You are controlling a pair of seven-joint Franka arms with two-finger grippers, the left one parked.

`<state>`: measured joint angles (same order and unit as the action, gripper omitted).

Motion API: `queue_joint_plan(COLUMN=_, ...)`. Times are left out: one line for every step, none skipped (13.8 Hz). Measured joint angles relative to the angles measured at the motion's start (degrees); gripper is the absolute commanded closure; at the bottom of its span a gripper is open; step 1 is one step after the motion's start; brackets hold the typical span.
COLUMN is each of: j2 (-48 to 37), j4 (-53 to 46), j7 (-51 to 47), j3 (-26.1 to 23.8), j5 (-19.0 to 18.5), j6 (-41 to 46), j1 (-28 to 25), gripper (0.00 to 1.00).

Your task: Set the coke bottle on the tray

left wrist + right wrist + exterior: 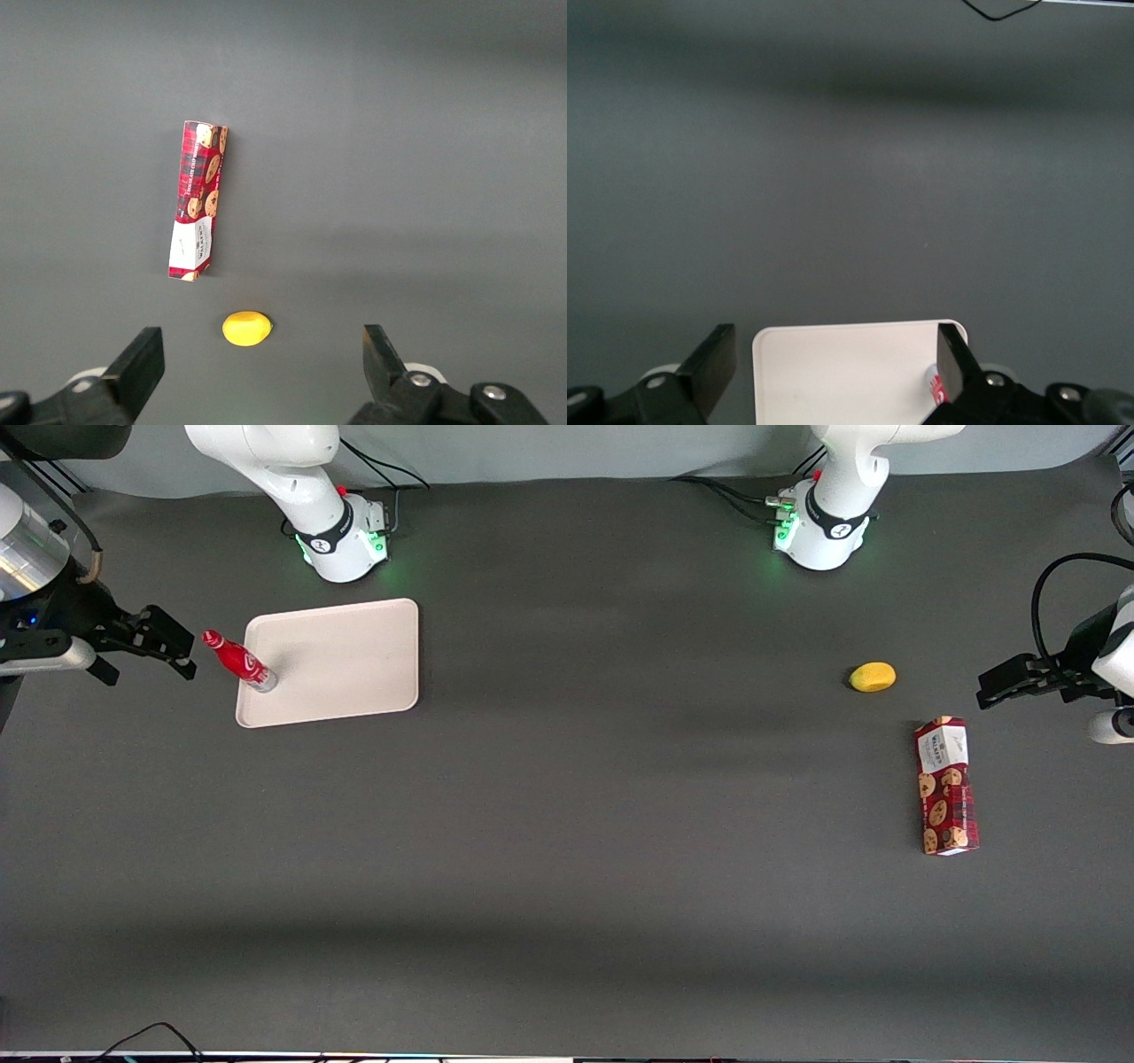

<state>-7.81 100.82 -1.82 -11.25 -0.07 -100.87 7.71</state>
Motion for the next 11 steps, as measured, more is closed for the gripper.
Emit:
queue_joint_plan(j2=1.48, j4=-1.37, j7=-0.58, j3=-0.21, j5=0.00, j6=0.05, j1=0.00, gripper=0.00)
queue_joint_plan(j2=2.74, j4=-2.25, j7=-0.80, j3=-0.33, j5=0.01, j6=0.13, j1=0.00, gripper=0.00)
queue_joint_plan(j2=3.86, j4=-2.83, j7=-0.88, j3=-0.36, j5=0.01, j6=0.17, j1=0.00, gripper=0.00)
queue_joint_plan(j2=4.70, j4=-3.09, j7=-0.91, j3=-0.36, j5=0.01, j6=0.17, j1=0.00, gripper=0.00)
queue_joint_plan(j2=5.24, j4=-3.33, j7=-0.95, j3=-0.36, j5=0.01, j6=0.22, j1=0.01, gripper=0.00)
queue_joint_plan(j2=5.42, j4=-3.51, j7=-0.97, j3=-0.35, j5=0.01, j6=0.33, j1=0.02, gripper=0.00)
queue_joint_plan(j2=5.39, j4=-3.76, j7=-1.00, j3=-0.33, j5=0.01, j6=0.93, j1=0.04, gripper=0.00)
queue_joint_plan(j2=5.36, j4=-4.23, j7=-1.03, j3=-0.30, j5=0.01, j6=2.17, j1=0.05, gripper=0.00)
queue_joint_plan(j2=5.15, j4=-4.51, j7=-1.03, j3=-0.25, j5=0.01, j6=3.29, j1=0.08, gripper=0.00)
queue_joint_plan(j2=4.79, j4=-4.62, j7=-1.03, j3=-0.13, j5=0.01, j6=4.17, j1=0.16, gripper=0.00)
queue_joint_plan(j2=4.30, j4=-4.71, j7=-1.03, j3=0.01, j5=0.01, j6=5.42, j1=0.27, gripper=0.00)
